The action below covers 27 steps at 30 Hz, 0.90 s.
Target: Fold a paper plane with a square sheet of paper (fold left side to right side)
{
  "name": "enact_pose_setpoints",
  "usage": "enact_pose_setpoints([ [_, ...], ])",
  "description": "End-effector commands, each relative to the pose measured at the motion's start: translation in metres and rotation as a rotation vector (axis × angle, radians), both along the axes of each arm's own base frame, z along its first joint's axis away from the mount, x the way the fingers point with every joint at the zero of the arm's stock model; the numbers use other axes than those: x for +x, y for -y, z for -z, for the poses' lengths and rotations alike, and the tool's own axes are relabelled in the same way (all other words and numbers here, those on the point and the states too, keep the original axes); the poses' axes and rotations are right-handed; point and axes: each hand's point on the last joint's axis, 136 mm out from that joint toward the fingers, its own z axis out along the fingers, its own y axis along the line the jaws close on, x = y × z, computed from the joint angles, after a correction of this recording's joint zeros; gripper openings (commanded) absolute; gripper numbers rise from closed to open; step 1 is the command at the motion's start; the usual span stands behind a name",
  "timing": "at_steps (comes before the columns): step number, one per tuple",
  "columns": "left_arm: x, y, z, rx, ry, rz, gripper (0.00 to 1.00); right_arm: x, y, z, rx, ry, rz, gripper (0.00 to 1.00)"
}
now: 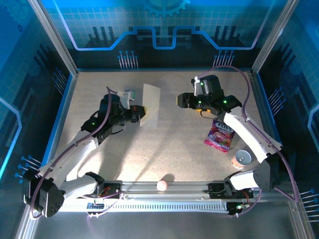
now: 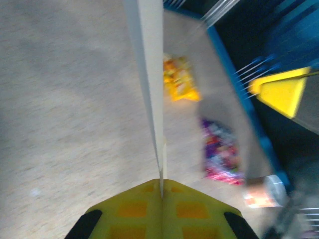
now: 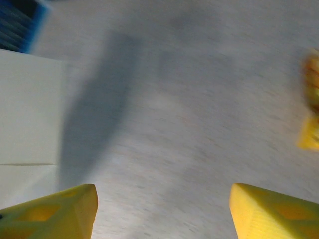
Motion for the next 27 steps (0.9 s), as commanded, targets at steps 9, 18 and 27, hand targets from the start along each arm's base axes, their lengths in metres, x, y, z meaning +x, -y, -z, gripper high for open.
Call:
enact_pose_setpoints([
  [9,-0.014,-0.068,0.063,1.096,-0.029,-0.254,0.0,-0.026,0.071,0.048,-0.35,-0.109,0.179,0.83],
  [18,-0.005,-0.026,0.11,1.32,-0.066,-0.208,0.0,-0.026,0.07,0.05,-0.319,-0.102,0.177,0.84],
  [27,-0.01,0.028,0.167,1.105,-0.231,-0.083,0.0,-0.029,0.069,0.056,-0.292,-0.123,0.168,0.85],
])
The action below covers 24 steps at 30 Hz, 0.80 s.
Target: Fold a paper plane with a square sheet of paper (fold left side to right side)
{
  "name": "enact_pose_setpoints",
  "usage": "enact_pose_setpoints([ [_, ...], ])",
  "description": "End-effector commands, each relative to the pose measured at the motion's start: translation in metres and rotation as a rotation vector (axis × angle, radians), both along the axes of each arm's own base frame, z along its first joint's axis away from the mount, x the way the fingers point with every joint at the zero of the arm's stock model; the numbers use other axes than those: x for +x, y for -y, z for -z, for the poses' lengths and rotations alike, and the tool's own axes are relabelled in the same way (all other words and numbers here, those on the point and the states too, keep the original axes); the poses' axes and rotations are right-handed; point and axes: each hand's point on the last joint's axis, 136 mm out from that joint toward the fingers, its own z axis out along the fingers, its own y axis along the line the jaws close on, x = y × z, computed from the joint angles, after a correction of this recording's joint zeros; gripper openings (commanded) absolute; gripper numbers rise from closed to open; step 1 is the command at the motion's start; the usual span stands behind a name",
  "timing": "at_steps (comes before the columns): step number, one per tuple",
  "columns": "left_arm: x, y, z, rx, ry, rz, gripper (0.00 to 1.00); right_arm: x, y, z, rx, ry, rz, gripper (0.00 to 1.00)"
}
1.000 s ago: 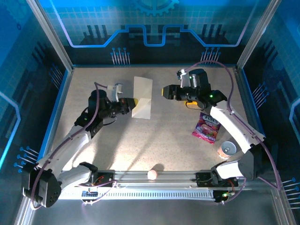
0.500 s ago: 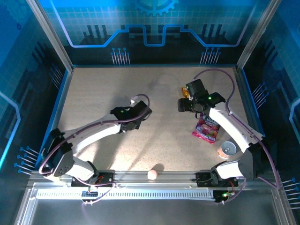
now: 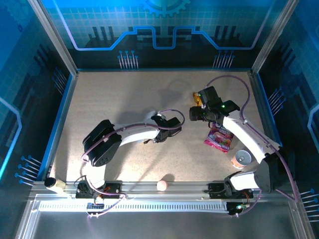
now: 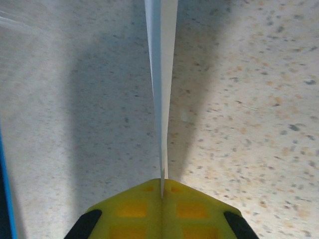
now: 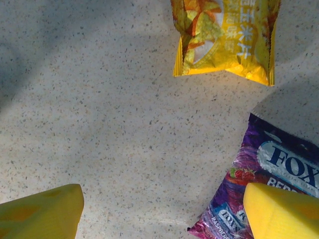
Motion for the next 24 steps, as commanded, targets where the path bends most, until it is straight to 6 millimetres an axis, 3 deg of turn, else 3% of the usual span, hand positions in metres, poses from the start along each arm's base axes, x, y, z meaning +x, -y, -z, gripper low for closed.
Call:
enact_pose_setpoints([
  [1,-0.003,0.03,0.009,-0.158,-0.054,-0.019,0.0,-0.002,0.002,-0.004,0.025,0.009,0.005,0.85],
  [10,-0.017,0.07,0.036,-0.348,-0.201,-0.085,0.0,-0.007,0.0,-0.007,0.057,-0.012,-0.055,0.85],
  [20,-0.019,0.107,0.047,-0.511,-0.307,-0.119,0.04,-0.025,0.001,-0.003,0.127,-0.039,-0.048,0.85],
  [24,-0.017,0.113,0.049,-0.589,-0.353,-0.146,0.13,-0.034,0.002,0.002,0.146,-0.061,-0.033,0.85],
])
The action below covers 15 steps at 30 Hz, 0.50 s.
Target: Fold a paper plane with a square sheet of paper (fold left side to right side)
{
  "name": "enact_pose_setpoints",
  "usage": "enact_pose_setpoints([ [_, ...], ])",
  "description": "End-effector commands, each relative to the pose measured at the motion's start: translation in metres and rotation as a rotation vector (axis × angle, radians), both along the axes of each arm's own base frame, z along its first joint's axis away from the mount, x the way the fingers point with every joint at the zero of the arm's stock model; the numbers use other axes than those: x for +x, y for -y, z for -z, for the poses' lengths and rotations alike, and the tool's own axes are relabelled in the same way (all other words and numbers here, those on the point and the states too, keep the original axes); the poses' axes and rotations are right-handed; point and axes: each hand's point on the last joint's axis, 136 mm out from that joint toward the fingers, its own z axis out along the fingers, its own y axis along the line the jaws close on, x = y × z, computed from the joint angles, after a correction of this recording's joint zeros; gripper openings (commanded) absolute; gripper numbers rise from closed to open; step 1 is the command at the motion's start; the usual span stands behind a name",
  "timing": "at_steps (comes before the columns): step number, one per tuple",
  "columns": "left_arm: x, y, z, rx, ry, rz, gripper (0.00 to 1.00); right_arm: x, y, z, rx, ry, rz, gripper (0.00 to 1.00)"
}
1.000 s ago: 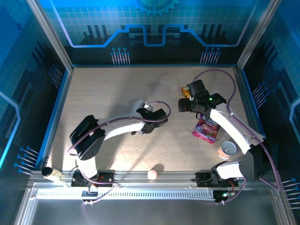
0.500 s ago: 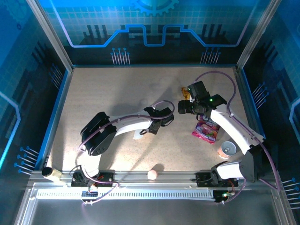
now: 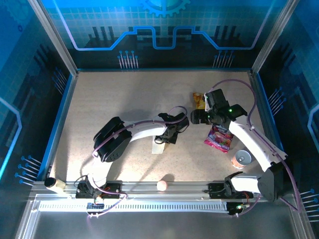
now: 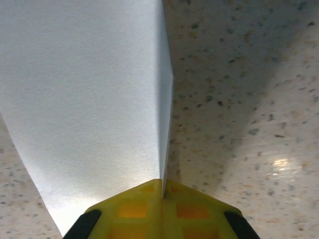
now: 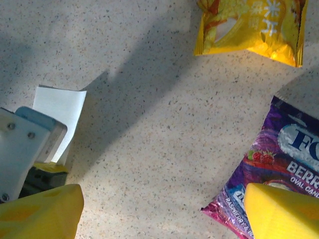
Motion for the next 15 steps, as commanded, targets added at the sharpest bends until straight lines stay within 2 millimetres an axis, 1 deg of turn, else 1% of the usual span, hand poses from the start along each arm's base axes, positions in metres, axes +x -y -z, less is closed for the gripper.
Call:
enact_pose_setpoints([
  [1,0.002,0.015,0.001,-0.115,-0.074,-0.036,0.22,-0.013,0.003,0.004,0.034,-0.039,0.024,0.85],
  [3,0.002,0.02,-0.001,-0.166,-0.095,-0.036,0.36,-0.017,0.004,0.005,0.039,-0.051,0.03,0.85],
  [5,0.001,0.027,-0.007,-0.231,-0.112,-0.026,0.46,-0.023,0.005,0.007,0.044,-0.069,0.04,0.85],
  [7,0.0,0.035,-0.019,-0.304,-0.119,-0.011,0.54,-0.029,0.005,0.008,0.06,-0.086,0.044,0.85],
  [9,0.0,0.039,-0.035,-0.372,-0.11,0.001,0.58,-0.034,0.002,0.008,0.083,-0.102,0.044,0.85],
  [11,0.001,0.038,-0.055,-0.444,-0.094,-0.001,0.59,-0.038,-0.003,0.009,0.121,-0.126,0.043,0.84],
  [13,0.002,0.028,-0.071,-0.491,-0.071,-0.015,0.6,-0.043,-0.013,0.012,0.183,-0.156,0.031,0.8],
  [15,0.002,0.011,-0.082,-0.514,-0.05,-0.037,0.61,-0.048,-0.027,0.017,0.262,-0.194,0.014,0.75],
])
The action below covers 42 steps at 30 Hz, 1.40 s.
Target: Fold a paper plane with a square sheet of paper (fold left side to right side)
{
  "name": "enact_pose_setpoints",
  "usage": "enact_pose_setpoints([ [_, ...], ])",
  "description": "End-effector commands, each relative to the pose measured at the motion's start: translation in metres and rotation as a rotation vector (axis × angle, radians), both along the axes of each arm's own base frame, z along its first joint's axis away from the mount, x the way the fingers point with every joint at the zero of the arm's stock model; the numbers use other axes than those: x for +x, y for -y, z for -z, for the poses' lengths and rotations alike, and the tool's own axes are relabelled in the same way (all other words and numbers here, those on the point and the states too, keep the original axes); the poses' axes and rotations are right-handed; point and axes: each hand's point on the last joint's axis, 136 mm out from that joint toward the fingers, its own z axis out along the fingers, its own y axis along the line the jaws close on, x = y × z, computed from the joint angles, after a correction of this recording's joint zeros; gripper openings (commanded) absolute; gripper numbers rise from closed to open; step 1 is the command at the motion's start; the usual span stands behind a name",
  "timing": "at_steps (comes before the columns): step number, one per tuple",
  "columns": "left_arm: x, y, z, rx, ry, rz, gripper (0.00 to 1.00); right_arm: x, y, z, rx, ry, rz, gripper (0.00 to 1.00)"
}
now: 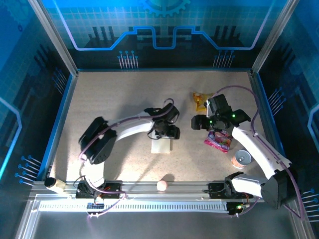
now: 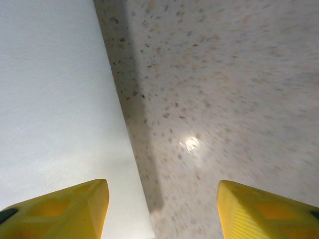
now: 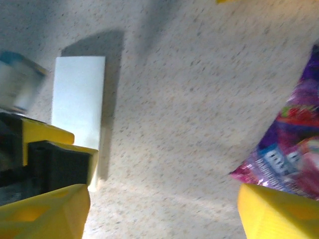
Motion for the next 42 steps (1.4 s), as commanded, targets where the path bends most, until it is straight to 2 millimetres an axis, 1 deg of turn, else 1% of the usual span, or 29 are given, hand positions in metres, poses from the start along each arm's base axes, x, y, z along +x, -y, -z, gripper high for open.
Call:
enact_pose_setpoints([
  [1,0.003,-0.015,-0.043,-0.137,0.041,-0.036,0.61,-0.016,-0.023,0.011,0.168,-0.109,-0.003,0.7],
  [4,0.001,-0.04,-0.057,-0.177,0.071,-0.07,0.64,-0.015,-0.048,0.017,0.292,-0.126,-0.021,0.61],
  [5,0.001,-0.048,-0.06,-0.188,0.087,-0.078,0.64,-0.012,-0.057,0.016,0.331,-0.117,-0.03,0.57],
  [7,-0.002,-0.061,-0.062,-0.207,0.103,-0.105,0.65,-0.01,-0.073,0.024,0.392,-0.122,-0.05,0.51],
  [9,-0.006,-0.071,-0.059,-0.227,0.094,-0.148,0.65,-0.007,-0.084,0.029,0.416,-0.122,-0.078,0.45],
  [13,-0.014,-0.077,-0.049,-0.295,0.075,-0.224,0.65,-0.002,-0.101,0.047,0.424,-0.169,-0.138,0.29],
  [15,-0.015,-0.082,-0.045,-0.297,0.069,-0.262,0.65,-0.002,-0.109,0.057,0.422,-0.203,-0.166,0.23],
  [17,-0.017,-0.085,-0.039,-0.296,0.073,-0.28,0.65,-0.002,-0.112,0.068,0.396,-0.224,-0.189,0.18],
  [18,-0.017,-0.087,-0.035,-0.289,0.071,-0.29,0.65,0.006,-0.116,0.066,0.393,-0.207,-0.201,0.16],
  [20,-0.019,-0.087,-0.03,-0.283,0.051,-0.292,0.65,0.01,-0.117,0.073,0.383,-0.218,-0.206,0.11],
  [23,-0.022,-0.084,-0.022,-0.287,0.014,-0.291,0.65,0.017,-0.126,0.077,0.401,-0.22,-0.238,0.08],
  [27,-0.021,-0.088,-0.01,-0.245,-0.001,-0.304,0.65,0.024,-0.133,0.089,0.408,-0.244,-0.26,0.05],
  [30,-0.02,-0.087,-0.003,-0.23,-0.017,-0.306,0.65,0.03,-0.14,0.096,0.421,-0.26,-0.273,0.04],
  [35,-0.017,-0.086,0.006,-0.2,-0.038,-0.305,0.64,0.034,-0.144,0.106,0.418,-0.278,-0.284,0.04],
  [42,-0.013,-0.085,0.016,-0.176,-0.053,-0.308,0.64,0.033,-0.142,0.126,0.401,-0.324,-0.289,0.03],
])
